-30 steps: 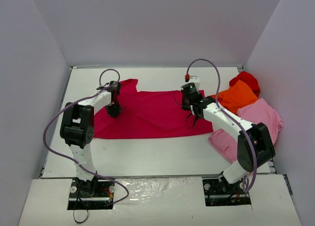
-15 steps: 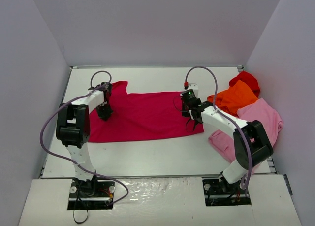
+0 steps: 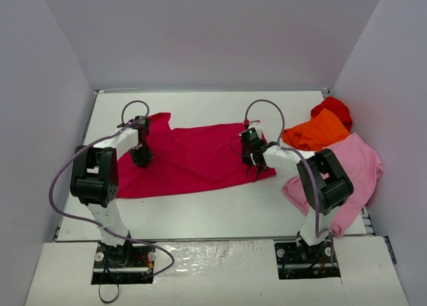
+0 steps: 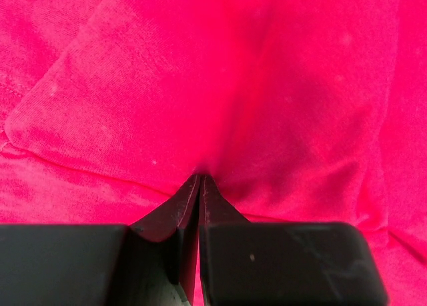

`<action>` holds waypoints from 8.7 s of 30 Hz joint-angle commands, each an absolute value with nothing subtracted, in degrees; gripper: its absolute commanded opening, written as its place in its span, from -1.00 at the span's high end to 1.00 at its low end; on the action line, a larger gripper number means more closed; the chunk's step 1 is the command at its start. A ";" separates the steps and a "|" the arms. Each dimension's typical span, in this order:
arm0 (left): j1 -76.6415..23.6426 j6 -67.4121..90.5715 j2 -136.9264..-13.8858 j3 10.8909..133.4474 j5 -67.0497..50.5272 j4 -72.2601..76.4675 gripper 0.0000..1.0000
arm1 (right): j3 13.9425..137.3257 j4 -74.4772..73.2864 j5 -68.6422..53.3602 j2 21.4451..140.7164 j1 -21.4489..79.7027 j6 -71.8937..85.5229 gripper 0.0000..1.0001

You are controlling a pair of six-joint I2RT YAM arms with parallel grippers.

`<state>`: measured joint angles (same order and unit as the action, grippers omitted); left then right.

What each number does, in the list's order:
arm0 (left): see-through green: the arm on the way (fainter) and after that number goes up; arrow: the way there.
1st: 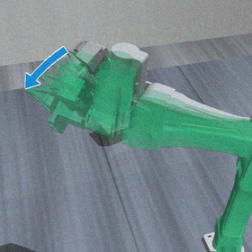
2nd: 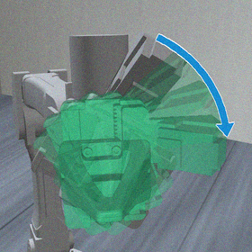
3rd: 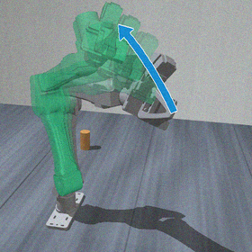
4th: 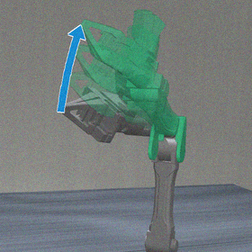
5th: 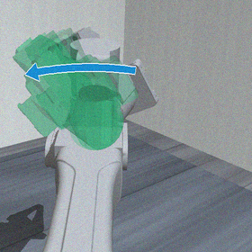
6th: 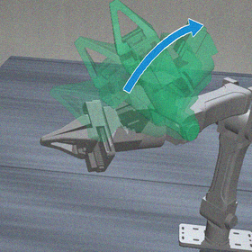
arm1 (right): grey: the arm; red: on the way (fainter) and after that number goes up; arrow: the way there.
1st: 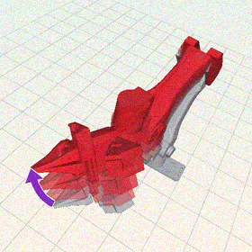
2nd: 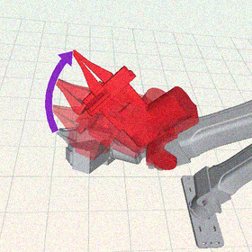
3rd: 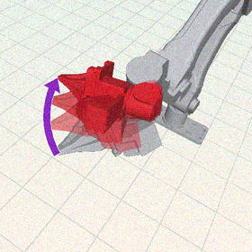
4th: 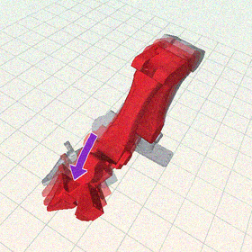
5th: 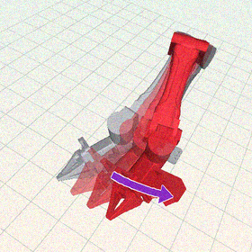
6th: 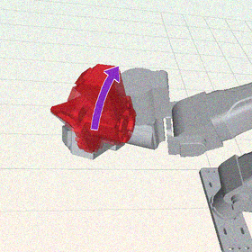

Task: Fold and stack the t-shirts
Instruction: Fold the flattened tshirt in 1/3 of the way, then grap the side of the flattened tshirt furthest away from the robot with both arms

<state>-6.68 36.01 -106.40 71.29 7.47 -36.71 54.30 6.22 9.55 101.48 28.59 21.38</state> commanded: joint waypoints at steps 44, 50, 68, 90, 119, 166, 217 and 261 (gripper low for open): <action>-14.42 34.93 -54.82 73.83 14.41 -47.46 -0.94 | 115.44 4.19 -27.24 134.15 37.61 23.82 0.09; -14.24 34.89 -47.84 71.85 14.71 -49.37 -0.94 | 133.75 12.01 -36.40 149.68 41.09 30.46 -0.15; -13.97 33.98 -52.90 65.78 12.23 -45.65 -0.91 | 120.23 14.36 -21.09 140.16 41.06 20.71 0.49; -11.70 13.82 -123.14 116.54 43.16 -49.99 -0.94 | 68.14 3.07 1.52 90.21 25.62 16.69 0.30; -10.38 11.87 -132.09 115.58 34.48 -44.69 -0.85 | 64.76 1.10 0.92 89.11 24.52 18.52 0.32; -7.56 12.04 -139.39 126.91 32.52 -50.86 -0.40 | 61.88 -1.49 3.08 86.13 24.17 17.49 0.77; -6.68 11.27 -136.69 122.23 22.68 -44.76 0.83 | 73.97 -1.23 15.64 104.13 18.39 17.47 0.99; -7.34 10.72 -135.57 122.83 22.50 -45.88 0.82 | 96.84 -3.39 1.19 125.28 12.04 18.23 0.85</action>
